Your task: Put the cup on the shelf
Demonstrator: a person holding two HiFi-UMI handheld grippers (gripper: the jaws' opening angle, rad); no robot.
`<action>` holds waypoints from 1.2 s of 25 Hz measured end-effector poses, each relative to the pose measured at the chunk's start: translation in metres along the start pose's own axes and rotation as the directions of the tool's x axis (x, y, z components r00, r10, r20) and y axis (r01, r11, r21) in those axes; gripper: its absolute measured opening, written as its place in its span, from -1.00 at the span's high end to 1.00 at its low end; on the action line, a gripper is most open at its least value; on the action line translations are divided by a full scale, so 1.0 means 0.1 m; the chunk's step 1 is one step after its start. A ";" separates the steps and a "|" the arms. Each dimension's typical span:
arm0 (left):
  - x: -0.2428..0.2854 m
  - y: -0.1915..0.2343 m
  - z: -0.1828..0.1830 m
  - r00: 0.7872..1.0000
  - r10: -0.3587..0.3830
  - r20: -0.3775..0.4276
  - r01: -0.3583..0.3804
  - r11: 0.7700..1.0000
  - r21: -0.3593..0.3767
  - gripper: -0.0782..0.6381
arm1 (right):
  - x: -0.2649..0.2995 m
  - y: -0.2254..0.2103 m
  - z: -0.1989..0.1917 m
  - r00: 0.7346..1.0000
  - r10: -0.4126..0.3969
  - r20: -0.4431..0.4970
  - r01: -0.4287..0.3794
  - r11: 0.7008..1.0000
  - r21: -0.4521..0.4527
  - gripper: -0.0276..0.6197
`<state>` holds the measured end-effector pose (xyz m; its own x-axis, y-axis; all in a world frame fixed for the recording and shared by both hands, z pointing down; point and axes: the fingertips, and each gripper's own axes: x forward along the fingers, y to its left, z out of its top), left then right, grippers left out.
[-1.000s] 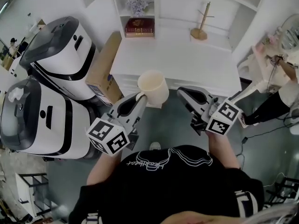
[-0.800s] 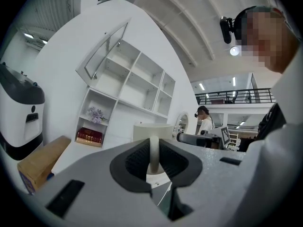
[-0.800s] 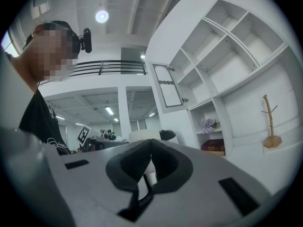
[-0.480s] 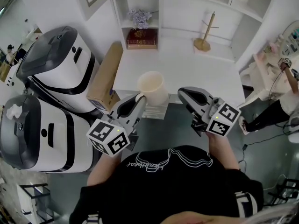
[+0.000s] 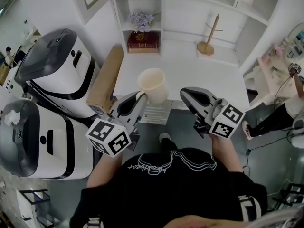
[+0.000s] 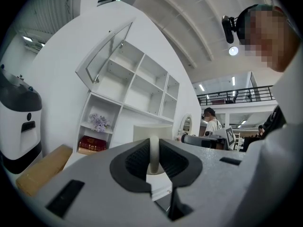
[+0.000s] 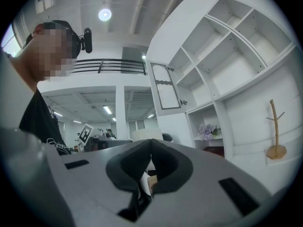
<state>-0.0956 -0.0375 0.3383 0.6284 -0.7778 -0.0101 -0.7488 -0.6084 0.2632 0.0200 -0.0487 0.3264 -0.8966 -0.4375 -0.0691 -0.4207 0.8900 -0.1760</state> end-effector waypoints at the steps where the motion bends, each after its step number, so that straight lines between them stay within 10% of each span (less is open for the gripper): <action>1: 0.03 0.02 0.01 1.000 0.003 0.001 -0.003 1.000 0.004 0.65 | 0.01 -0.04 0.01 1.000 0.001 0.003 -0.001 1.000 -0.001 0.90; 30: 1.98 1.56 0.99 0.988 0.139 0.064 -0.145 0.983 0.114 0.65 | 1.24 -2.29 0.43 0.992 0.125 -0.014 -0.125 0.992 -0.003 0.90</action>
<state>-0.1088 -0.3027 0.2818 0.5037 -0.8632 -0.0352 -0.8512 -0.5028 0.1504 0.0115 -0.3123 0.3155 -0.9441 -0.3206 -0.0769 -0.3053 0.9382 -0.1633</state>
